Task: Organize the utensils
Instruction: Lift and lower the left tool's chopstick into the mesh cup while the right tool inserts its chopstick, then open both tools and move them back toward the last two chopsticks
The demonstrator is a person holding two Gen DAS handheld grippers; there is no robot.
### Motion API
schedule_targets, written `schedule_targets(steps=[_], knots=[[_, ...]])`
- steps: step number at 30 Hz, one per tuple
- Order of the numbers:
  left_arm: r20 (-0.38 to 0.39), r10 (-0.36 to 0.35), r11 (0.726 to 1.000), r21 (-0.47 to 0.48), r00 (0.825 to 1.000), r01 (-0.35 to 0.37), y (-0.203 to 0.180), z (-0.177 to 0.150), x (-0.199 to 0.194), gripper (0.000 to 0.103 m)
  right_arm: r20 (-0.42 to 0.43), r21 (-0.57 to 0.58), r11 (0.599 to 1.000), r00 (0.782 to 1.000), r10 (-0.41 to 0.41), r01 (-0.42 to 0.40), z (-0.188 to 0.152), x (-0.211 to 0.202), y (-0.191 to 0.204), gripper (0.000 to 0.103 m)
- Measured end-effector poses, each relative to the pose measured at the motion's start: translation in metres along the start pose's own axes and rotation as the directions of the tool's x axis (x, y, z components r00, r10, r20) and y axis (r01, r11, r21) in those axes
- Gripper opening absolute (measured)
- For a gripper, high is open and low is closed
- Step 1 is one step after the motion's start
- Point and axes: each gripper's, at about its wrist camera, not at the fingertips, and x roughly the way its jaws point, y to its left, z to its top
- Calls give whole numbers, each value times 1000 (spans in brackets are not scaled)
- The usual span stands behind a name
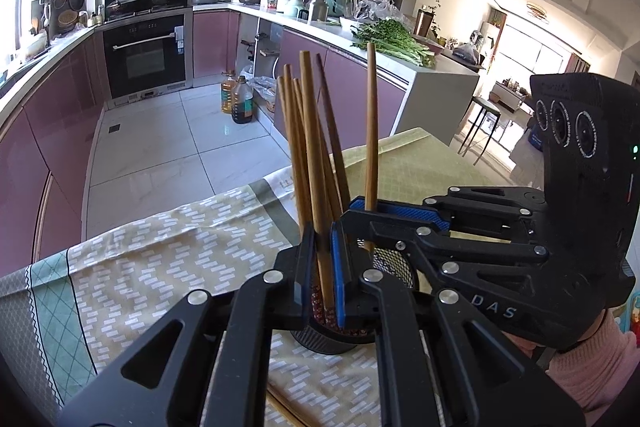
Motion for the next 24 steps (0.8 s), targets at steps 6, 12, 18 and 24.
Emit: schedule_targets(steps=[6,12,18,24], knots=[[-15,3,1000,-30,1000,-3,8,-8,5,8,1,23,1000,1000,-8,8,-4,-1,-2,7],[26,19,998,-64,999,-17,16,-23,-10,19,25,14,1000,1000,11,-12,-10,-14,3,18],[126,93,994,-67,988,-85,21,-53,-50,47,81,-58,996,994,79,-74,-25,-48,23,36],[145,166,982,-113,975,-150,34,-91,-76,70,42,-117,983,989,144,-138,-52,-53,47,46]])
